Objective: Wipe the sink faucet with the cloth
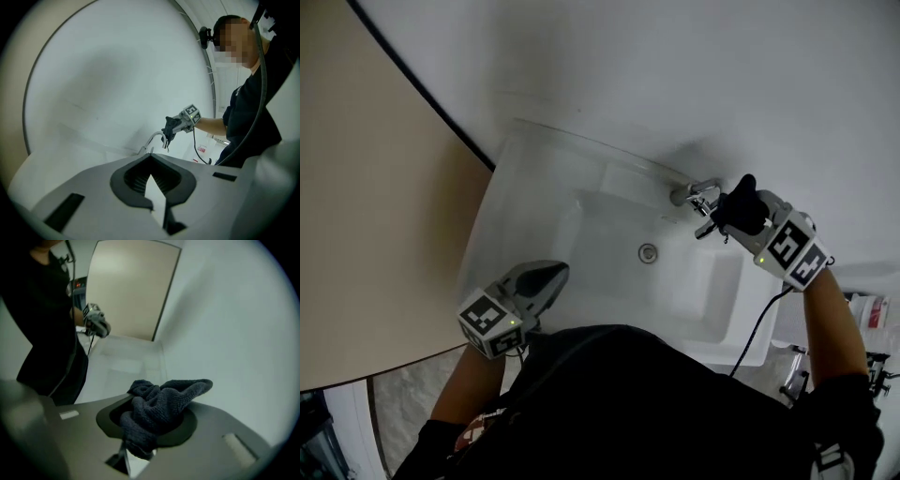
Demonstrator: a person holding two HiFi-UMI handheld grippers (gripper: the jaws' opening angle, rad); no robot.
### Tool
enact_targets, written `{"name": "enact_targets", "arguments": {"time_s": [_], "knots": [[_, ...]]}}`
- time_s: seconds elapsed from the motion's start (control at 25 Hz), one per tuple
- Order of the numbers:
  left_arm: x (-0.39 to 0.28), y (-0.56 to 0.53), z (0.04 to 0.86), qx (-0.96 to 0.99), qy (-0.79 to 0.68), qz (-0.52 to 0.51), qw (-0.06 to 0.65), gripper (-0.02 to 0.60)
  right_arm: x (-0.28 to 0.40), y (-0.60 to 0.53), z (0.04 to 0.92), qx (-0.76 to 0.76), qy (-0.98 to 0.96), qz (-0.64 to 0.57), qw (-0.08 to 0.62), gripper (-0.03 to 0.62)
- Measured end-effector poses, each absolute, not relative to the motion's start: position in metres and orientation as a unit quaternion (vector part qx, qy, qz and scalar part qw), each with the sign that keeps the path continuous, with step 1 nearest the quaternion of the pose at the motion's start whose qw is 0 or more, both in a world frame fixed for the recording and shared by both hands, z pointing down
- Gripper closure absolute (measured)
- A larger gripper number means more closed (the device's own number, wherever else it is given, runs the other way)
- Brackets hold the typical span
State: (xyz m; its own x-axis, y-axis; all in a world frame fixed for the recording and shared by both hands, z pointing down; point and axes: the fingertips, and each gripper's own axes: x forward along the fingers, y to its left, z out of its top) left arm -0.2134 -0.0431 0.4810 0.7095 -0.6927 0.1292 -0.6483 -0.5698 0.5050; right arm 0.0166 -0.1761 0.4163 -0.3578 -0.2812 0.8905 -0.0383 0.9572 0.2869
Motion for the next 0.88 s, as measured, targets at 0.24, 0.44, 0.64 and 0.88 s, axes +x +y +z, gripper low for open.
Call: {"name": "enact_targets", "arguments": {"time_s": [0.24,0.44,0.64,0.88], "knots": [[-0.232,-0.038,0.502,0.878,-0.371,-0.072,0.293,0.589,-0.006,-0.164,0.477,0.048,-0.694,-0.222,0.683,0.49],[-0.234,-0.03,0.501,0.882,-0.367,-0.073,0.286,0.589,0.005,-0.191,0.479,0.051,-0.648,-0.182,0.738,0.49],[-0.239,-0.021,0.505,0.877,-0.373,-0.081,0.293,0.589,0.015,-0.245,0.497,0.052,-0.579,-0.17,0.795,0.49],[-0.248,-0.008,0.503,0.877,-0.378,-0.086,0.283,0.589,0.028,-0.269,0.542,-0.019,-0.48,-0.184,0.858,0.491]]}}
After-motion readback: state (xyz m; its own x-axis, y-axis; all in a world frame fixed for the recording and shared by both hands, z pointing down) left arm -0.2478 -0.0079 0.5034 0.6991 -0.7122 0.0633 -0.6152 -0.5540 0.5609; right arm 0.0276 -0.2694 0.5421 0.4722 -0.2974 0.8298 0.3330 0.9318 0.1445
